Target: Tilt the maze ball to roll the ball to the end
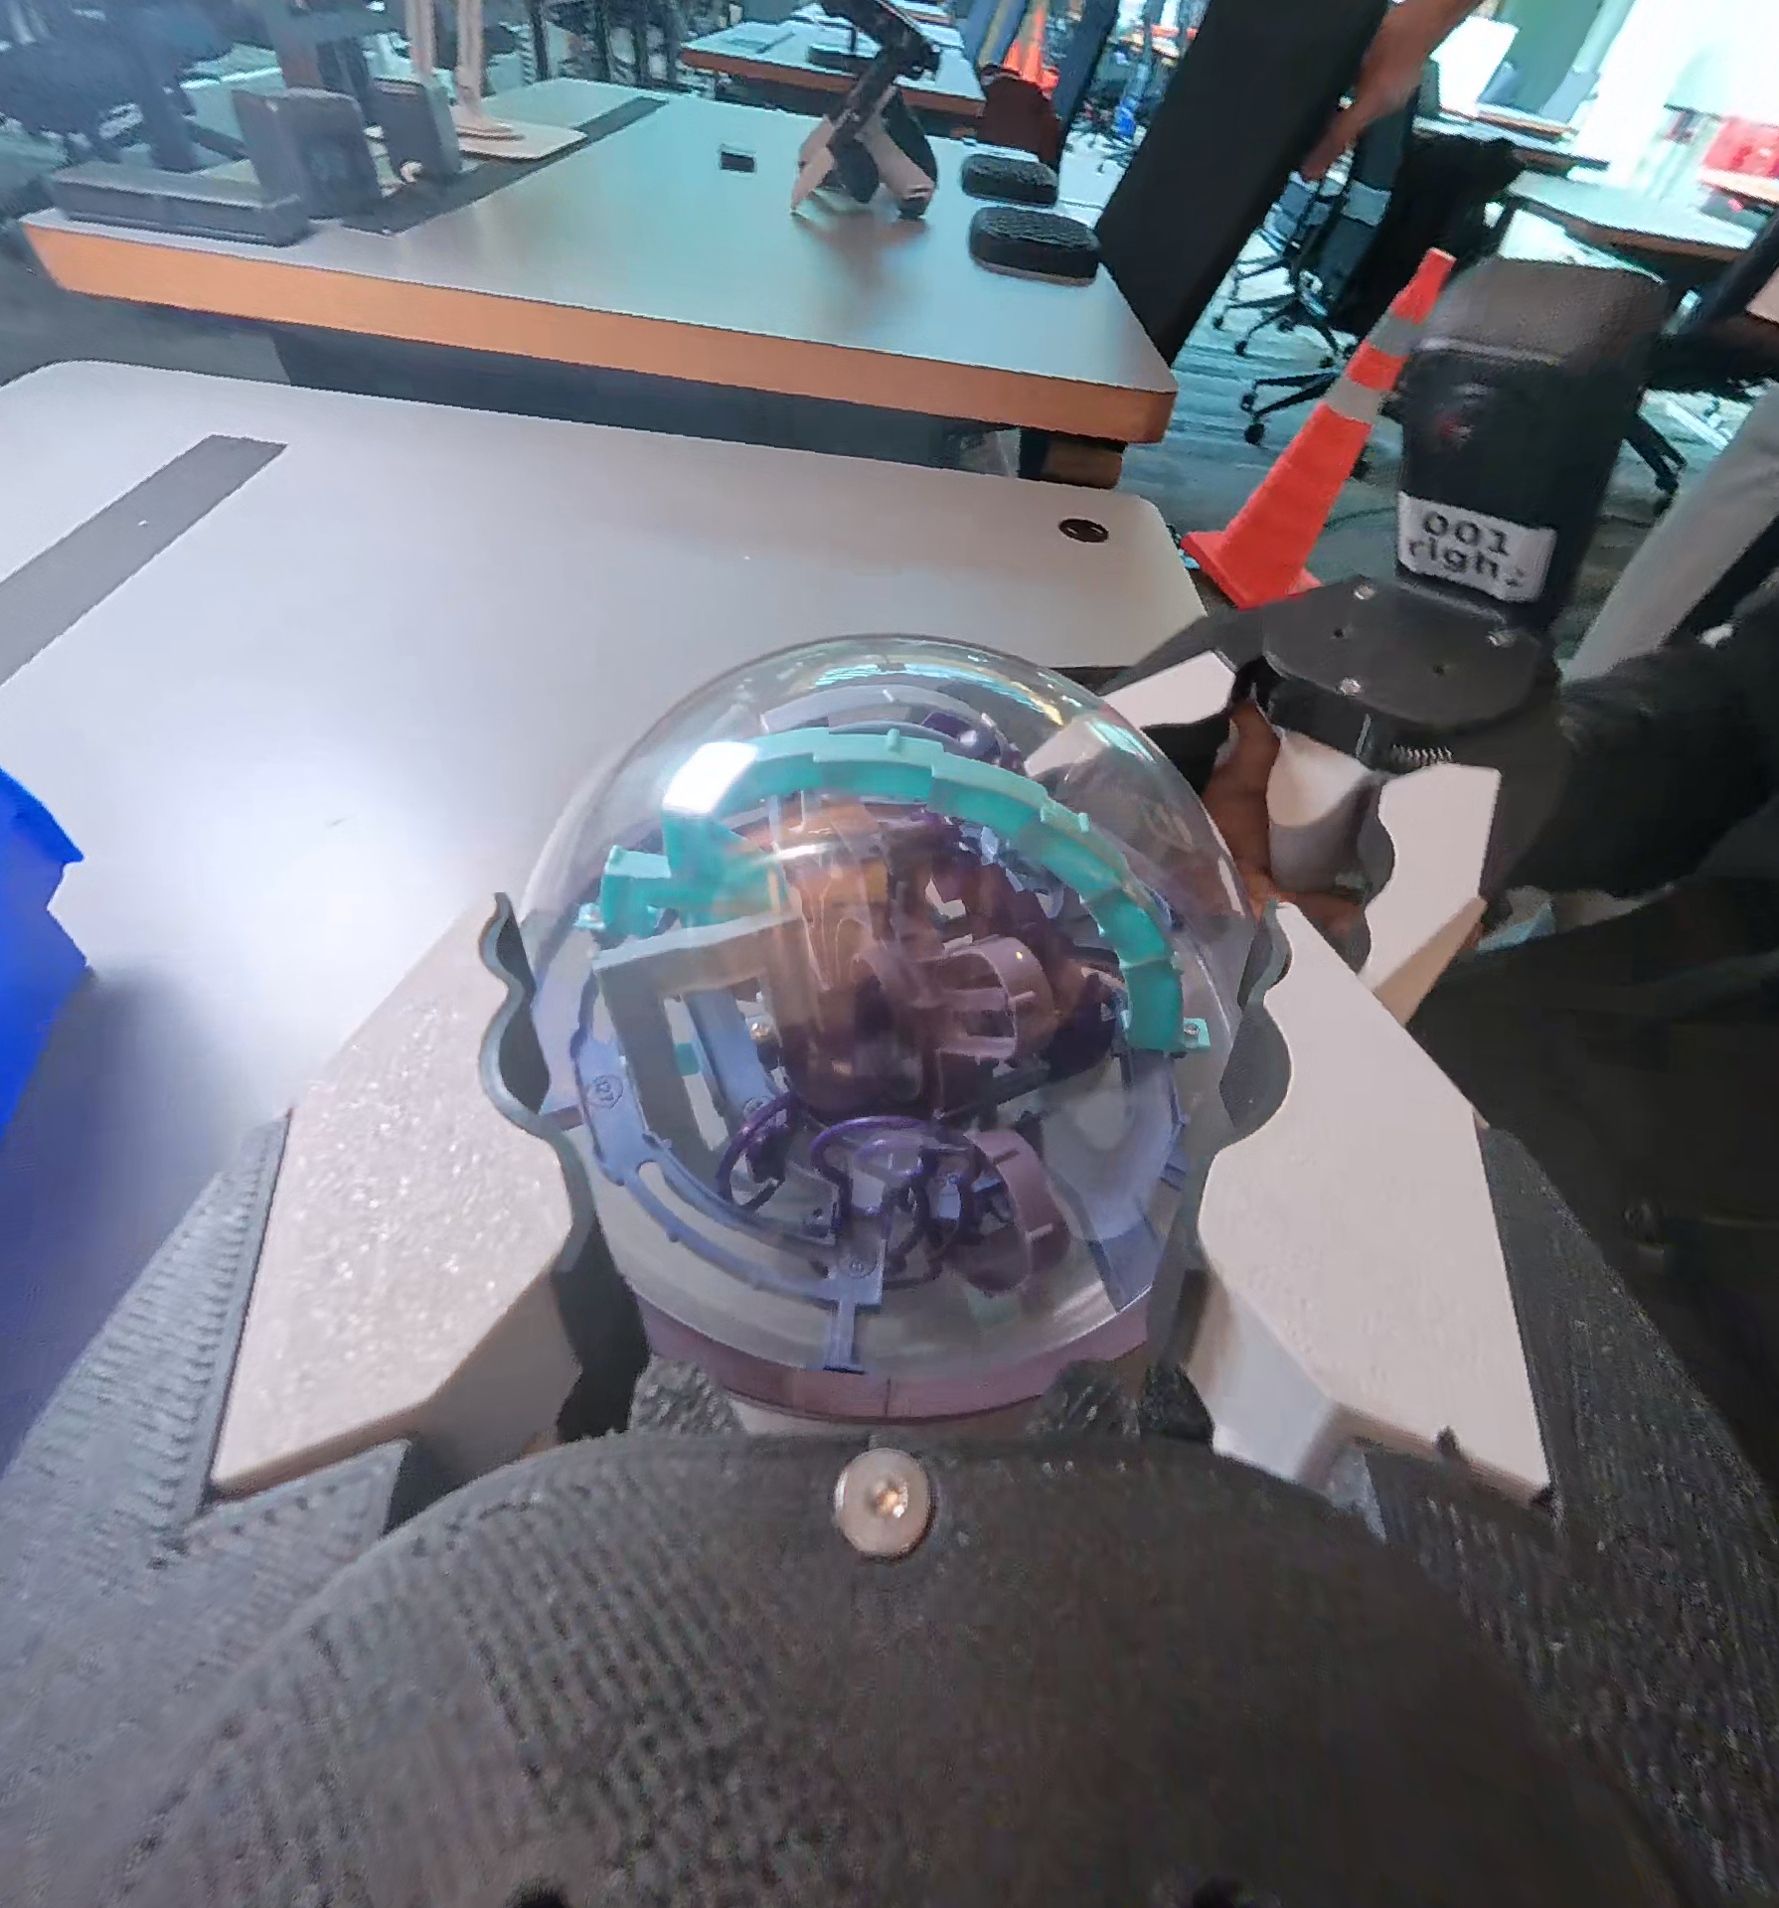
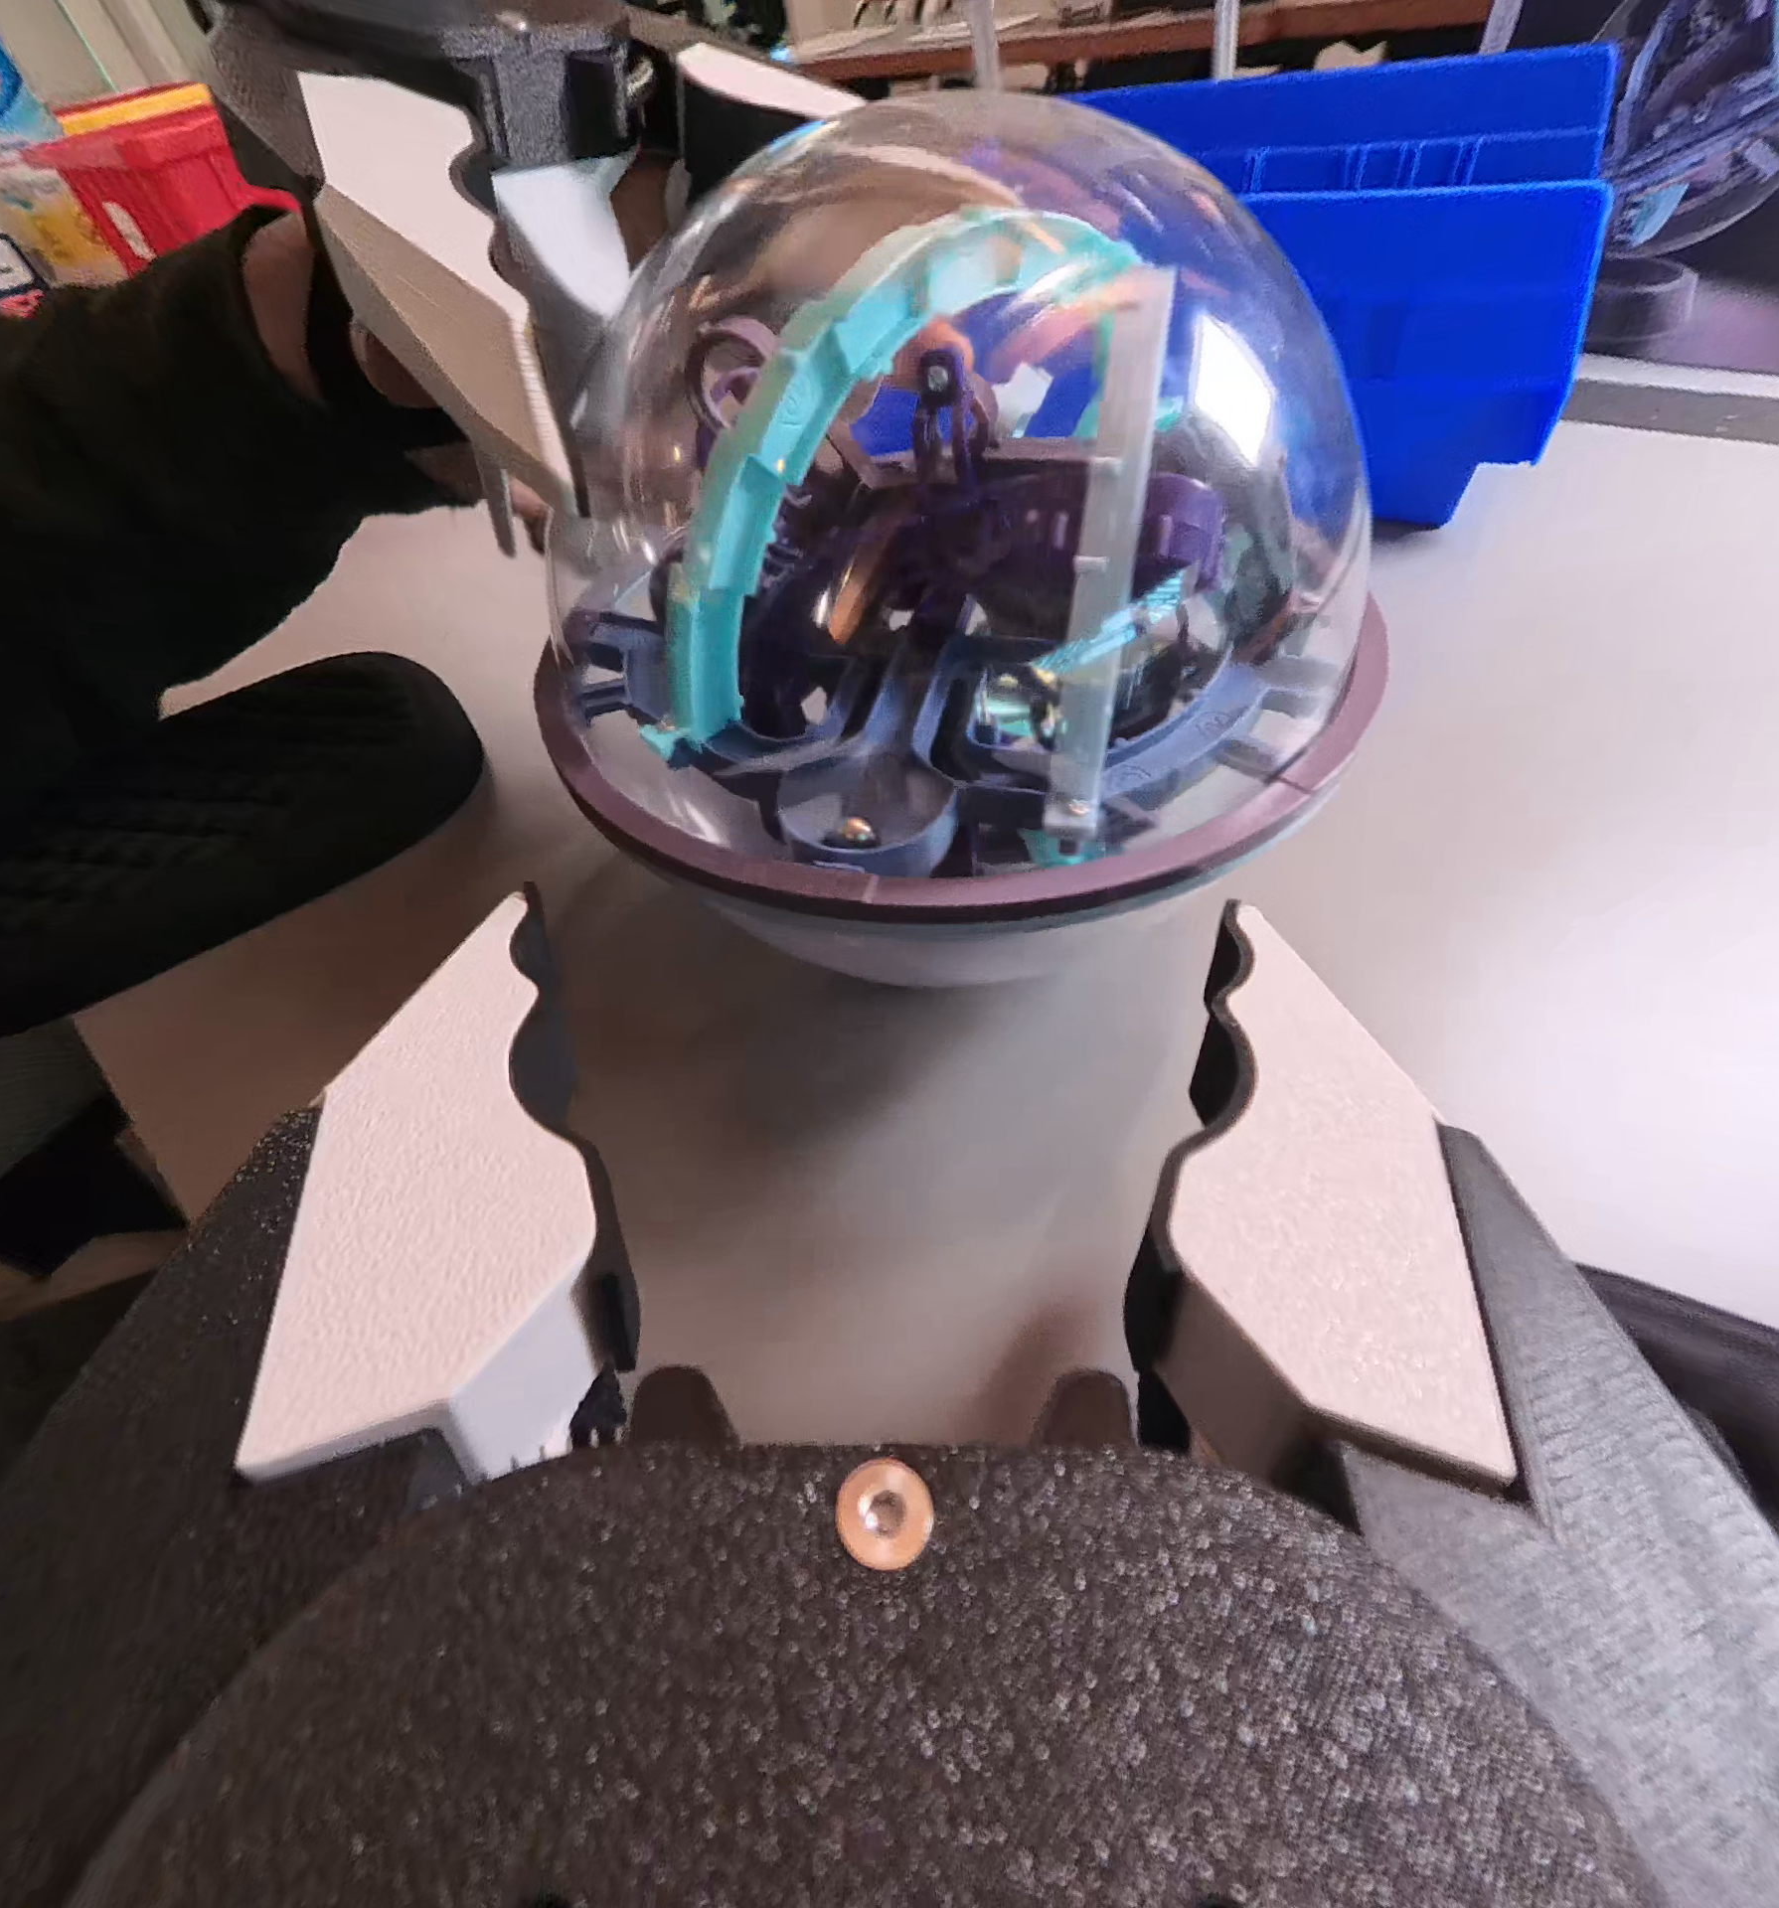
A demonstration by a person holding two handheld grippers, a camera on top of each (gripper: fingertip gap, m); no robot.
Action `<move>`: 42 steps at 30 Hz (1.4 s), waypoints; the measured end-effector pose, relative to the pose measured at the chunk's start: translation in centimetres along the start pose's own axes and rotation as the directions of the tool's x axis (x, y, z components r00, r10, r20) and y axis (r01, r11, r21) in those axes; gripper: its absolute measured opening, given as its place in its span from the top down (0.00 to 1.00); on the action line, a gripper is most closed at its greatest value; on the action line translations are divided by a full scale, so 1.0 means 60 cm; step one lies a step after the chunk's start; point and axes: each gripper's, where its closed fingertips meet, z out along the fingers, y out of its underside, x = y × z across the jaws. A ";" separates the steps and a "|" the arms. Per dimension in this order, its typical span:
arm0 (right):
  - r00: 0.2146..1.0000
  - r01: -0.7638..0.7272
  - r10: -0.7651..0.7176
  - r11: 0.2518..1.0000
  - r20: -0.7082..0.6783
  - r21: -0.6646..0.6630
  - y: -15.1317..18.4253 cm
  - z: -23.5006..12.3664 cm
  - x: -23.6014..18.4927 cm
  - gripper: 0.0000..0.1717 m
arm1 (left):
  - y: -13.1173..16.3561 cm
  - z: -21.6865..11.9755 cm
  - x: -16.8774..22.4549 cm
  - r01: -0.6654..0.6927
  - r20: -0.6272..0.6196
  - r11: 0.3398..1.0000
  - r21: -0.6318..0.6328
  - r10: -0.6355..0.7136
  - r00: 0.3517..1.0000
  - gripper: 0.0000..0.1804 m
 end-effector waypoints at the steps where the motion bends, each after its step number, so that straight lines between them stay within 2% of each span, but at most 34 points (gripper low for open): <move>1: 1.000 0.000 0.000 1.000 -0.015 0.012 -0.004 0.003 0.001 0.28 | -0.001 0.001 -0.001 0.012 0.019 1.000 0.006 -0.012 1.000 0.26; 5: 0.999 -0.011 0.013 0.999 -0.041 0.049 -0.015 0.006 0.012 0.28 | -0.001 0.001 -0.001 0.056 0.068 0.998 0.027 -0.057 0.996 0.27; 10: 1.000 0.017 -0.017 0.999 0.001 0.042 -0.016 0.006 0.008 0.26 | 0.003 -0.006 0.012 0.086 0.035 0.996 0.031 -0.087 0.996 0.28; 14: 0.996 0.036 -0.038 0.999 0.076 0.027 -0.013 0.001 0.002 0.25 | 0.013 -0.025 0.025 0.050 -0.040 0.999 -0.022 -0.051 0.998 0.31; 17: 0.991 0.054 -0.054 0.999 0.119 0.007 -0.011 -0.001 0.001 0.25 | 0.015 -0.043 0.035 0.031 -0.146 0.999 -0.015 -0.033 0.989 0.30; 19: 0.987 0.059 -0.059 0.998 0.149 0.001 -0.013 -0.002 0.002 0.25 | 0.014 -0.051 0.020 -0.005 -0.153 1.000 0.021 0.008 0.988 0.31; 24: 0.973 0.070 -0.062 0.997 0.222 -0.027 -0.018 -0.002 0.008 0.28 | 0.022 -0.033 0.018 0.015 -0.211 0.999 0.039 -0.006 0.977 0.28; 34: 0.915 0.128 -0.082 0.988 0.395 -0.091 -0.015 -0.015 0.041 0.27 | 0.014 -0.002 0.022 0.034 -0.029 0.999 0.036 -0.033 0.999 0.28; 42: 0.875 0.174 -0.100 0.978 0.474 -0.114 -0.003 -0.021 0.047 0.27 | 0.008 0.007 0.035 0.004 0.076 0.999 0.054 -0.008 0.997 0.29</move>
